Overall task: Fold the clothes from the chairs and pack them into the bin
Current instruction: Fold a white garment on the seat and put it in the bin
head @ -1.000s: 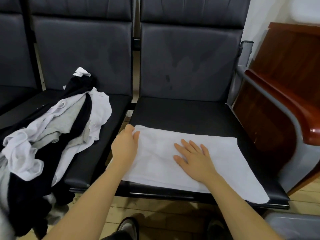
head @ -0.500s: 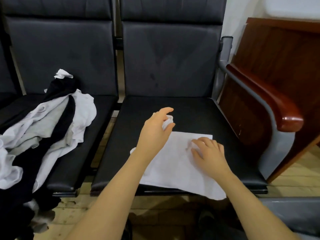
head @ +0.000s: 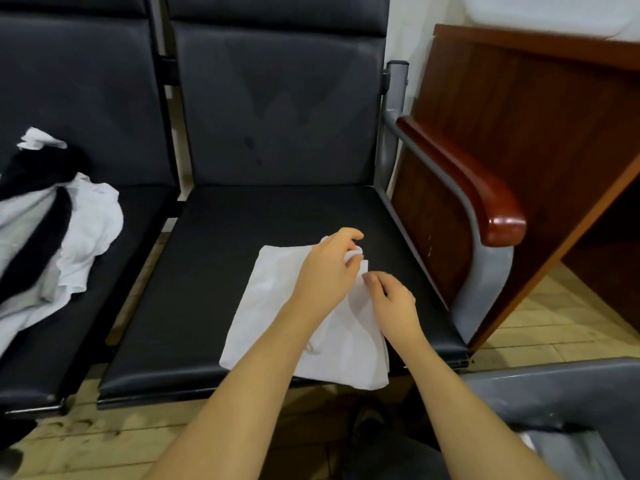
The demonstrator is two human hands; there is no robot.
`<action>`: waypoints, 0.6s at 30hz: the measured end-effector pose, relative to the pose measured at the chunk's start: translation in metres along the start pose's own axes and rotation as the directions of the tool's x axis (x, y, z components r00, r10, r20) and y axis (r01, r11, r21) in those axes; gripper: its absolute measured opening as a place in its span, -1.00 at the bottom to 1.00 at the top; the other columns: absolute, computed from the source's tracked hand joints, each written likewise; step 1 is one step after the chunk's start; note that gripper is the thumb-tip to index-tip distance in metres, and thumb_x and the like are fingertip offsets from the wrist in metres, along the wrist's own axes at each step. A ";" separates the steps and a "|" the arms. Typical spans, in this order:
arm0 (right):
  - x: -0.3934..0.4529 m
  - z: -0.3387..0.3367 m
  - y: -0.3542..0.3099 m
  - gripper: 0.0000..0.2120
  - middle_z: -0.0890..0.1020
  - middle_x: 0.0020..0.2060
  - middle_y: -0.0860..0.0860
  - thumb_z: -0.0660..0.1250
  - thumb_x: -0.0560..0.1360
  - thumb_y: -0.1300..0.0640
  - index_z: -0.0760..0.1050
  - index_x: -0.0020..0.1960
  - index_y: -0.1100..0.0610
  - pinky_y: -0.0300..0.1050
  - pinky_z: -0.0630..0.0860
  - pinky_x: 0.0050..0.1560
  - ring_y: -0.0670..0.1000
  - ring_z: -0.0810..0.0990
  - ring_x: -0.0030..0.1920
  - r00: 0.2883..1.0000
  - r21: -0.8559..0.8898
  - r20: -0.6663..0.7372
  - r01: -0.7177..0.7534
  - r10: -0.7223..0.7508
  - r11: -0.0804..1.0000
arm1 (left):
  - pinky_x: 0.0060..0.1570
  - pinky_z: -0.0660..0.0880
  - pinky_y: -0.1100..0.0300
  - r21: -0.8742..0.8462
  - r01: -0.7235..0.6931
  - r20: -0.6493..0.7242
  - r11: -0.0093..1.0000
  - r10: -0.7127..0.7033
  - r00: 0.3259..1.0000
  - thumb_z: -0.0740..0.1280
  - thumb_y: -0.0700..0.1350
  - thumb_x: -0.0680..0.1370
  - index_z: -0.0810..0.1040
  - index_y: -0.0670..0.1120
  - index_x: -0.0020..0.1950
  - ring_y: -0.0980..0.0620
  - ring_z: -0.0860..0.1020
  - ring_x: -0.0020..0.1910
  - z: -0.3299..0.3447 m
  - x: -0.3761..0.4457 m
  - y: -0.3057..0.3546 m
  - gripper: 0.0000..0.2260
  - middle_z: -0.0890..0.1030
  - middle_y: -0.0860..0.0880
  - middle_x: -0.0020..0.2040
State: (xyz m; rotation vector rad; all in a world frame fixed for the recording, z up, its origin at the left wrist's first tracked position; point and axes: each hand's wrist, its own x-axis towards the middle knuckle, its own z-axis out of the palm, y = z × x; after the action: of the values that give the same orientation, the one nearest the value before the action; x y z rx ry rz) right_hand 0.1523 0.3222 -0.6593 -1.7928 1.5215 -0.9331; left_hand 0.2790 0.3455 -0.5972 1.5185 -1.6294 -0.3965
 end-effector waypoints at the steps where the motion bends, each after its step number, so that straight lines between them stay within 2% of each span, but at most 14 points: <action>1: 0.000 -0.001 0.000 -0.82 0.56 -0.10 -0.15 0.12 0.63 0.07 0.51 0.00 -0.03 0.11 0.41 0.26 -0.13 0.53 -0.01 1.000 0.032 -0.023 -0.006 0.007 0.999 | 0.07 0.49 0.22 -0.018 0.009 0.061 1.000 -0.008 0.998 0.26 -0.15 0.58 0.42 -0.03 0.33 0.10 0.53 0.02 0.002 0.001 0.000 -0.69 0.58 0.01 0.04; 3: 0.002 -0.003 -0.001 -0.82 0.58 -0.06 -0.09 0.13 0.62 0.07 0.51 0.04 0.00 0.07 0.45 0.20 -0.06 0.55 0.03 0.997 0.086 -0.068 -0.026 0.032 0.996 | 0.07 0.49 0.20 -0.022 0.029 0.153 0.999 -0.025 0.988 0.26 -0.12 0.59 0.41 -0.01 0.35 0.12 0.52 0.00 0.005 0.001 -0.005 -0.68 0.56 0.03 0.10; 4: 0.003 -0.003 -0.001 -0.83 0.57 -0.02 -0.08 0.14 0.62 0.06 0.50 0.06 0.00 0.08 0.44 0.22 -0.05 0.54 0.06 0.995 0.085 -0.088 -0.033 0.041 0.996 | 0.05 0.49 0.26 -0.006 0.026 0.130 1.000 -0.025 0.991 0.25 -0.11 0.59 0.44 -0.03 0.33 0.13 0.52 -0.02 0.006 0.000 -0.010 -0.70 0.54 0.03 0.13; 6: 0.005 -0.002 -0.004 -0.87 0.52 0.02 -0.10 0.17 0.61 0.04 0.46 0.08 -0.03 0.13 0.40 0.26 -0.04 0.51 0.10 0.994 0.042 -0.107 -0.023 0.027 0.999 | -0.05 0.42 0.45 0.013 0.002 -0.046 1.000 -0.001 0.999 0.24 -0.15 0.60 0.52 -0.08 0.22 0.16 0.50 -0.05 0.003 -0.002 -0.024 -0.79 0.52 0.04 0.13; 7: 0.007 0.000 -0.007 -0.88 0.49 0.03 -0.11 0.18 0.60 0.03 0.45 0.09 -0.04 0.14 0.38 0.28 -0.03 0.50 0.12 0.995 0.023 -0.105 -0.002 0.005 1.000 | -0.09 0.39 0.48 0.035 -0.004 -0.139 0.999 0.008 0.990 0.24 -0.18 0.59 0.55 -0.10 0.16 0.15 0.51 -0.07 0.000 -0.004 -0.032 -0.82 0.53 0.03 0.09; 8: 0.008 0.002 -0.011 -0.87 0.47 0.05 -0.12 0.20 0.60 0.03 0.45 0.11 -0.04 0.11 0.34 0.31 -0.03 0.49 0.13 0.995 0.005 -0.093 0.023 -0.023 1.000 | -0.09 0.38 0.46 0.079 -0.005 -0.204 0.997 0.021 0.979 0.25 -0.21 0.58 0.57 -0.12 0.11 0.11 0.52 -0.07 -0.003 -0.006 -0.040 -0.84 0.54 0.01 0.05; 10: 0.008 0.006 -0.021 -0.81 0.45 0.10 -0.13 0.21 0.59 0.04 0.46 0.18 -0.01 -0.04 0.23 0.35 -0.08 0.45 0.15 0.993 -0.055 -0.043 0.107 -0.110 0.993 | 0.00 0.41 0.29 0.202 0.017 -0.222 0.979 0.029 0.975 0.25 -0.26 0.56 0.59 -0.13 0.06 0.02 0.54 -0.03 -0.012 -0.009 -0.056 -0.84 0.58 -0.02 0.01; 11: 0.008 0.008 -0.026 -0.79 0.45 0.12 -0.13 0.22 0.59 0.04 0.45 0.21 -0.01 -0.15 0.19 0.31 -0.10 0.43 0.16 0.985 -0.093 -0.007 0.172 -0.174 0.981 | 0.04 0.42 0.20 0.261 0.033 -0.184 0.965 0.016 0.983 0.24 -0.26 0.56 0.60 -0.13 0.07 -0.01 0.54 0.01 -0.016 -0.010 -0.063 -0.82 0.60 -0.02 0.02; 13: 0.005 0.013 -0.039 -0.75 0.44 0.16 -0.18 0.21 0.59 0.02 0.44 0.26 -0.03 -0.41 0.09 0.21 -0.17 0.39 0.19 0.946 -0.169 0.103 0.322 -0.308 0.931 | 0.13 0.36 0.16 0.372 0.038 -0.045 0.927 -0.022 0.999 0.21 -0.23 0.57 0.59 -0.09 0.15 0.00 0.50 0.16 -0.023 -0.015 -0.075 -0.77 0.59 0.03 0.14; 15: 0.002 0.020 -0.046 -0.70 0.41 0.20 -0.27 0.15 0.62 -0.01 0.41 0.33 -0.07 -0.55 -0.01 0.17 -0.27 0.34 0.23 0.887 -0.225 0.265 0.439 -0.379 0.870 | 0.25 0.22 0.17 0.446 0.029 0.113 0.895 -0.088 0.990 0.14 -0.13 0.61 0.48 0.02 0.31 0.06 0.34 0.36 -0.026 -0.022 -0.086 -0.70 0.45 0.08 0.35; 17: 0.003 0.025 -0.041 -0.64 0.39 0.35 -0.25 0.04 0.64 -0.07 0.34 0.40 -0.09 -0.43 -0.03 0.30 -0.25 0.28 0.34 0.851 -0.313 0.391 0.480 -0.350 0.819 | 0.38 0.01 0.19 0.500 0.042 0.219 0.865 -0.173 0.960 0.05 -0.02 0.65 0.28 0.13 0.46 0.11 0.10 0.49 -0.029 -0.027 -0.094 -0.63 0.18 0.12 0.51; 18: 0.005 0.025 -0.036 -0.60 0.31 0.43 -0.20 -0.03 0.65 -0.09 0.28 0.45 -0.09 -0.26 -0.06 0.40 -0.21 0.21 0.42 0.865 -0.395 0.423 0.443 -0.268 0.805 | 0.42 -0.08 0.18 0.525 0.051 0.248 0.850 -0.210 0.946 0.00 0.02 0.66 0.17 0.16 0.50 0.13 0.01 0.51 -0.031 -0.029 -0.097 -0.61 0.07 0.13 0.54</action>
State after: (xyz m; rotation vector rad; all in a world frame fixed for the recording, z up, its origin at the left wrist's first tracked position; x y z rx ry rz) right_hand 0.1933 0.3234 -0.6435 -2.5211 1.2671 -0.3588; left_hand 0.3624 0.3616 -0.6596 2.0605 -1.9796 -0.2840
